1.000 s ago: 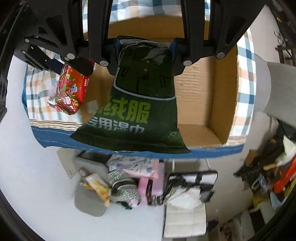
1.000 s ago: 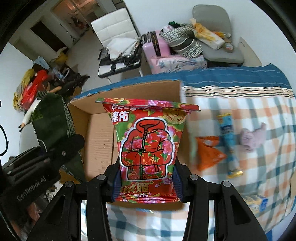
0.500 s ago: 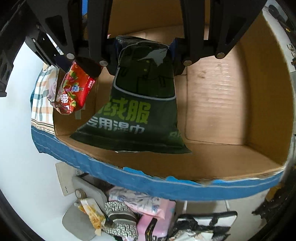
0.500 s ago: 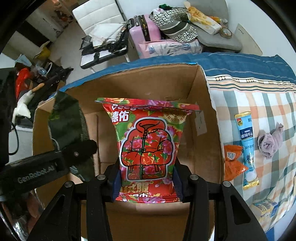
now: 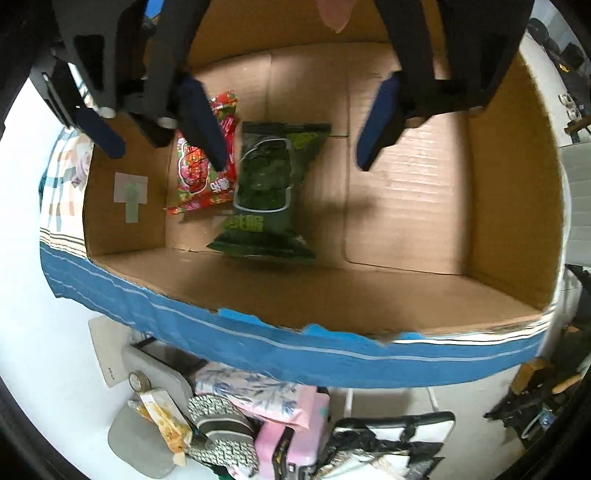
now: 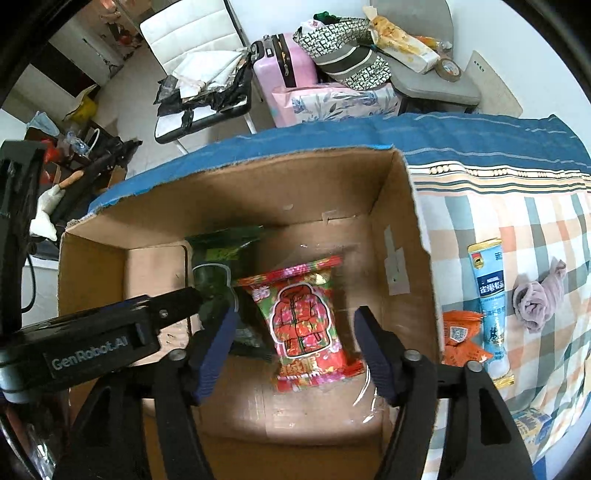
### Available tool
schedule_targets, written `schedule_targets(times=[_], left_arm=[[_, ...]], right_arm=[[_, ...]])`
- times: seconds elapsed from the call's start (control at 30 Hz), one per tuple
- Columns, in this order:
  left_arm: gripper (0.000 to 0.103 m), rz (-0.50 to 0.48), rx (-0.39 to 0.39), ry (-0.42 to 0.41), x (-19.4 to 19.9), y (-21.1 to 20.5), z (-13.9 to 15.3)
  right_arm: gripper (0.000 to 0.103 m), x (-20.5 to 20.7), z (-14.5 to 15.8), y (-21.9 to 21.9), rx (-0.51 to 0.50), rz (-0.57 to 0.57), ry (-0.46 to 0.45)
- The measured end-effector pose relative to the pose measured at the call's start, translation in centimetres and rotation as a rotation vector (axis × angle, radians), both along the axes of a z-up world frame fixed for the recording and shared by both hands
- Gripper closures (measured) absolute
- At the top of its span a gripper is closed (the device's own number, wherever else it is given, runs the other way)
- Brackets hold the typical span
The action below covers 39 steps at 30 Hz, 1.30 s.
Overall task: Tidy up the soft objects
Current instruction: 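Carry both packs into the box and open both tools to release, then grasp the blue Nestle tube with the left tool while the right grasps the Vinda tissue pack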
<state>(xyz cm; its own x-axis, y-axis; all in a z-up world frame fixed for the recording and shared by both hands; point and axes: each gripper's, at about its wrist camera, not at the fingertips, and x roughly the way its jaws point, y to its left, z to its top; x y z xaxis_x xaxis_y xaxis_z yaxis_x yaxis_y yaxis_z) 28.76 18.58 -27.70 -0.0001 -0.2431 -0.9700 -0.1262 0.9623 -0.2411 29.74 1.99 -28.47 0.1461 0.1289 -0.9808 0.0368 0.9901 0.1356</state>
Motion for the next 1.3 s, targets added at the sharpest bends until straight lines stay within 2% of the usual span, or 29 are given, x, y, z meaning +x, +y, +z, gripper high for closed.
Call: schedule_targets(times=[0.03, 0.07, 0.1, 0.17, 0.27, 0.57, 0.9, 1.1, 1.2, 1.3], left_arm=[[0.016, 0.01, 0.001, -0.007, -0.4, 0.4, 0.3], [0.014, 0.016, 0.004, -0.014, -0.7, 0.7, 0.5], [0.013, 0.018, 0.011, -0.02, -1.0, 0.9, 0.7], [0.008, 0.016, 0.036, -0.039, -1.7, 1.3, 1.1], [0.006, 0.017, 0.081, -0.066, -2.8, 1.6, 1.8], [0.006, 0.014, 0.162, -0.168, -6.6, 2.4, 5.6], [0.006, 0.063, 0.189, -0.273, -10.5, 1.9, 10.6], [0.006, 0.034, 0.217, -0.342, -11.8, -1.8, 13.9], [0.006, -0.014, 0.228, -0.366, -12.2, -5.2, 15.0], [0.006, -0.082, 0.191, -0.375, -12.0, -9.6, 15.4]], right_arm=[[0.025, -0.1, 0.2, -0.1, -0.002, 0.004, 0.0], [0.019, -0.1, 0.3, 0.0, -0.005, 0.007, 0.0], [0.013, -0.3, 0.5, -0.1, -0.013, 0.011, 0.0], [0.009, -0.7, 0.9, 0.1, -0.02, 0.027, -0.003], [0.001, -1.6, 1.5, 0.3, -0.039, 0.048, -0.005], [0.0, -5.1, 4.0, 0.8, -0.083, 0.113, -0.028], [0.0, -8.7, 8.9, -0.1, -0.05, 0.132, -0.1], [0.0, -10.8, 11.5, -3.4, 0.033, 0.081, -0.12], [0.0, -12.3, 12.1, -7.7, 0.086, -0.014, -0.123], [0.0, -13.8, 11.8, -12.4, 0.126, -0.119, -0.098]])
